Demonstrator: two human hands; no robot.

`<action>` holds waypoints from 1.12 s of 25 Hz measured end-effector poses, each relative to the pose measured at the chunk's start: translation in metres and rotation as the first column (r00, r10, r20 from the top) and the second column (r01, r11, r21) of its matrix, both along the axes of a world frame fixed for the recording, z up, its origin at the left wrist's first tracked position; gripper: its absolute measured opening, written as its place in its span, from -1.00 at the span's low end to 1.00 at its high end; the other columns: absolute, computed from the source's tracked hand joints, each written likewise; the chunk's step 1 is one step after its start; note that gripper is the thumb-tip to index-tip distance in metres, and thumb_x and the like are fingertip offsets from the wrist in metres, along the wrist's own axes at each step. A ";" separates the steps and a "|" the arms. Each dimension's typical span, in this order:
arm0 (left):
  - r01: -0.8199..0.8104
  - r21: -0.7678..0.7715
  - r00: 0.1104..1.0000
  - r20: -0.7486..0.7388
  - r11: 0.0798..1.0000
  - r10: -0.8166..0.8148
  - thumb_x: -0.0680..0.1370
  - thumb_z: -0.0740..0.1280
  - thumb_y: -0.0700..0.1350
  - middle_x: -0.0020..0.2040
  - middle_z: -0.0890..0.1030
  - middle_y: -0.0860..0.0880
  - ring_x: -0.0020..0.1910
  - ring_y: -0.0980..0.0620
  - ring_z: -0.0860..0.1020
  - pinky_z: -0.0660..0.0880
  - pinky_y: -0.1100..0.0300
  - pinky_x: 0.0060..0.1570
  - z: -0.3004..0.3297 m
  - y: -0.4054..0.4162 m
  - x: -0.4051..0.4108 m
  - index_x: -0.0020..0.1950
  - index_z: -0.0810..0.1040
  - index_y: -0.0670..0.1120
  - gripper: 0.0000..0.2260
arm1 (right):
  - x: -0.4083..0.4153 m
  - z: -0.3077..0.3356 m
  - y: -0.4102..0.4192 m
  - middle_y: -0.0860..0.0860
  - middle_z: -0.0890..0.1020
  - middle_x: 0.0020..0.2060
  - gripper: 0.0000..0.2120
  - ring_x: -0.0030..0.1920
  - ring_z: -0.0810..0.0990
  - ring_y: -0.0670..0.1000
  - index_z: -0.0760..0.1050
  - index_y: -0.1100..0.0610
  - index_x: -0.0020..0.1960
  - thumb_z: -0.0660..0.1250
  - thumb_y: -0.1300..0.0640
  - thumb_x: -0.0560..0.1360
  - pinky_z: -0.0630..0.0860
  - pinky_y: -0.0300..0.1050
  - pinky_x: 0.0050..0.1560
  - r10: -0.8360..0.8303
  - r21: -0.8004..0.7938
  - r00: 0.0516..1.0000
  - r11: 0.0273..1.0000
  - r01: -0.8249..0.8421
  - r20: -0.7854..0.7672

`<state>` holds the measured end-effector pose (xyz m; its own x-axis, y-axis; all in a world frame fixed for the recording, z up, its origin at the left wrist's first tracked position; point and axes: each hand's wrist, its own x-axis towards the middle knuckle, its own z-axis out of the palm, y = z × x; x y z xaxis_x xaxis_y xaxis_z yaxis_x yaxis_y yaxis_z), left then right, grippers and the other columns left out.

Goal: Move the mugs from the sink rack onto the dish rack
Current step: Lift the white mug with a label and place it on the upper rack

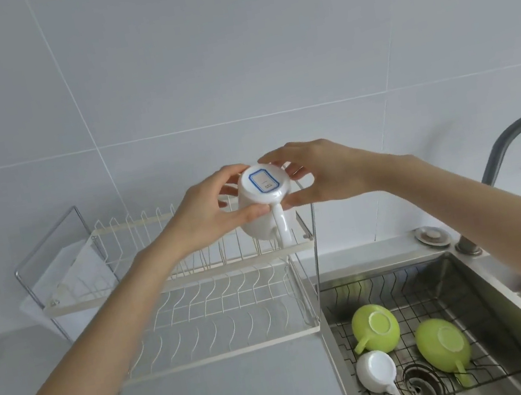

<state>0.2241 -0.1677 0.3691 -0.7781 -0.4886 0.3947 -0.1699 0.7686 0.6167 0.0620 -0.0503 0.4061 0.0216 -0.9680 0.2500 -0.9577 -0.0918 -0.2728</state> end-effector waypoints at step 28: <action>-0.052 0.212 0.919 0.394 0.976 -0.037 0.43 0.42 -0.06 0.26 0.53 -0.04 0.19 -0.03 0.53 0.43 0.10 0.28 -0.065 -0.104 -0.057 0.33 0.39 -0.01 -0.52 | -0.032 -0.057 -0.126 0.05 0.57 0.11 -0.53 0.14 0.50 0.09 0.39 0.02 0.28 0.35 -0.06 0.42 0.37 -0.10 -0.04 -0.043 0.401 0.948 0.899 0.174 -0.314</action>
<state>0.1666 -0.2713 0.3041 -0.8441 -0.5332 -0.0569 -0.4376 0.6234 0.6480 0.0301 -0.1762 0.3495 -0.0815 -0.9803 -0.1799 -0.9966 0.0775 0.0291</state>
